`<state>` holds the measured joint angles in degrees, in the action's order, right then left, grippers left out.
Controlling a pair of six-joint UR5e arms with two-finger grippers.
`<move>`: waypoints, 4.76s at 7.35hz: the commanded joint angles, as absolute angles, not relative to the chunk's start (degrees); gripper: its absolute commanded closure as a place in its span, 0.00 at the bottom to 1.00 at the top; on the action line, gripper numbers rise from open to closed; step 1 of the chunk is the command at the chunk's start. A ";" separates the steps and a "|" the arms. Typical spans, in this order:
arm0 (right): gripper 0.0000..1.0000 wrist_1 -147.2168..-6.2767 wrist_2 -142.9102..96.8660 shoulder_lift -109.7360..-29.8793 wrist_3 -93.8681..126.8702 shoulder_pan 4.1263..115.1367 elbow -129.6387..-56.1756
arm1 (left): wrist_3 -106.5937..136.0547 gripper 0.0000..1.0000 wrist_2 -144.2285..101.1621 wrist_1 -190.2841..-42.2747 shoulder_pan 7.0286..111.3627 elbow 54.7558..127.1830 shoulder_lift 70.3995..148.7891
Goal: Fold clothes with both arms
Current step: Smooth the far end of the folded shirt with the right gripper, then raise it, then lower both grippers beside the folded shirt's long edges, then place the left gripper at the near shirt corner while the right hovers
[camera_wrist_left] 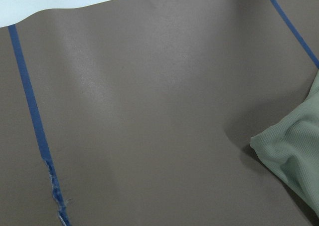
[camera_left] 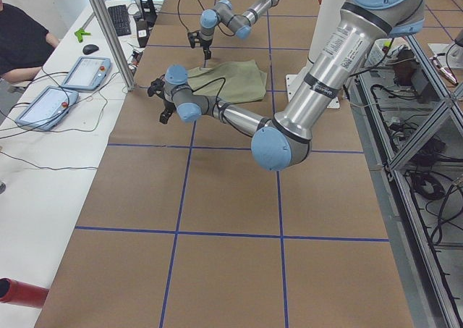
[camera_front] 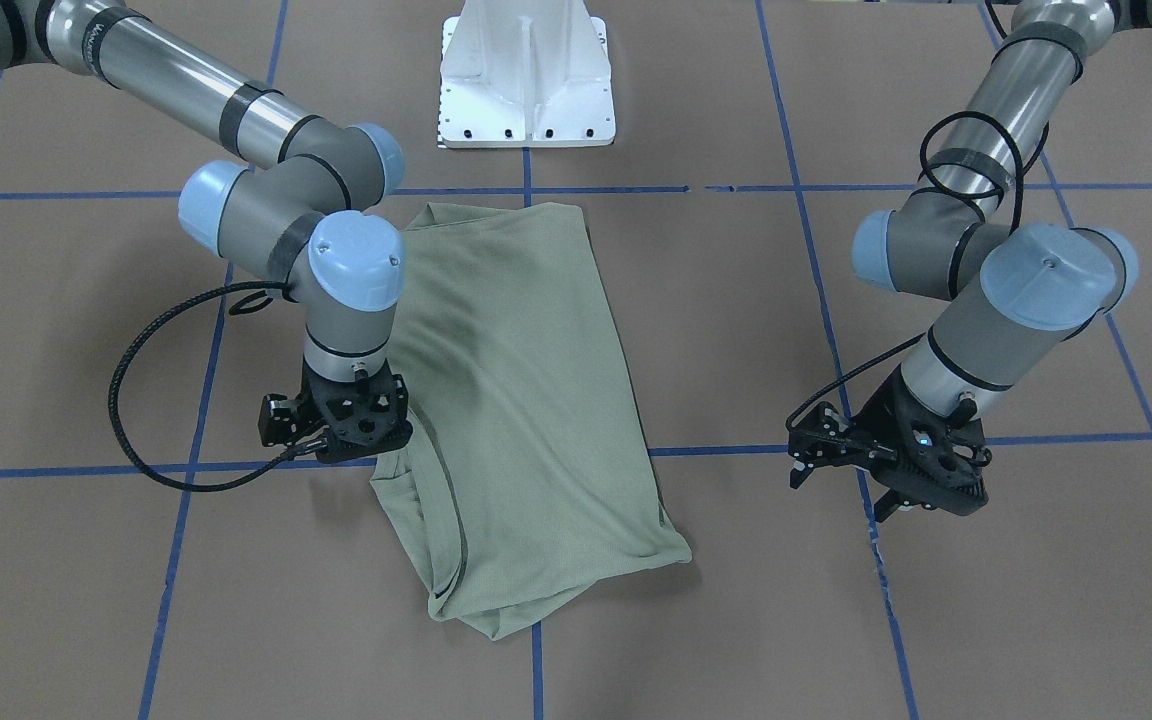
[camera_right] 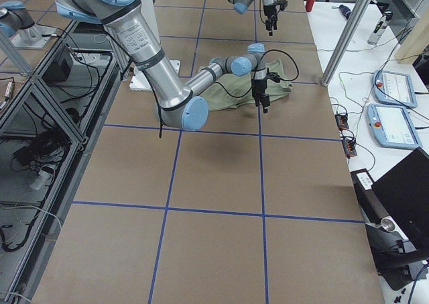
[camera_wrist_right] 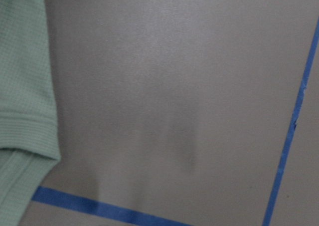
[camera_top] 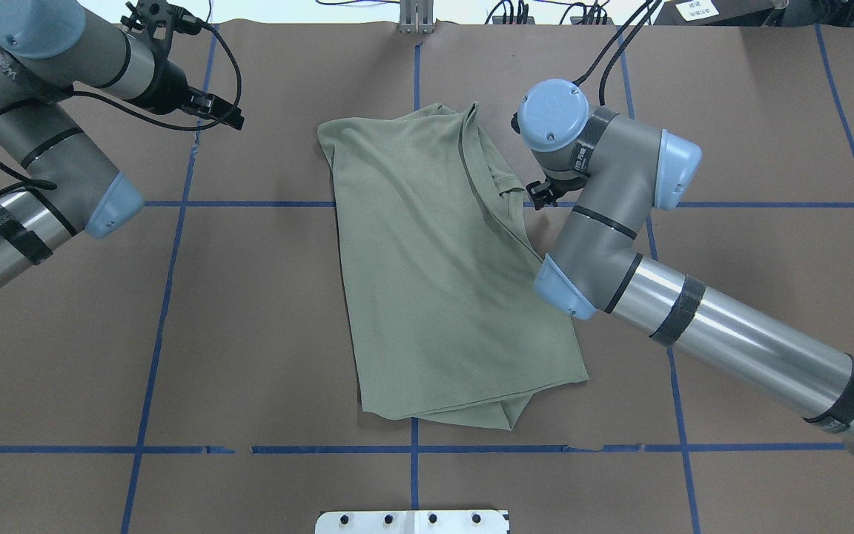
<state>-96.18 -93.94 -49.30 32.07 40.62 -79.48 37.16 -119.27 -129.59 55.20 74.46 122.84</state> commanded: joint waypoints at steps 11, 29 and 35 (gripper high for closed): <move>0.00 -85.50 -100.20 -45.17 37.91 35.68 -75.41 | 37.18 0.00 -119.35 -129.29 55.20 74.79 122.17; 0.00 -58.98 -105.45 -80.84 86.95 35.38 -112.13 | 97.76 0.00 -101.66 -129.29 23.34 107.13 111.18; 0.00 -58.89 -95.89 -80.33 95.63 29.18 -112.24 | 111.45 0.13 -91.67 -132.45 12.31 102.58 111.09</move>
<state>-58.90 -96.00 -80.44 95.63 29.29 -112.27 111.34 -92.52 -131.58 12.90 103.80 110.93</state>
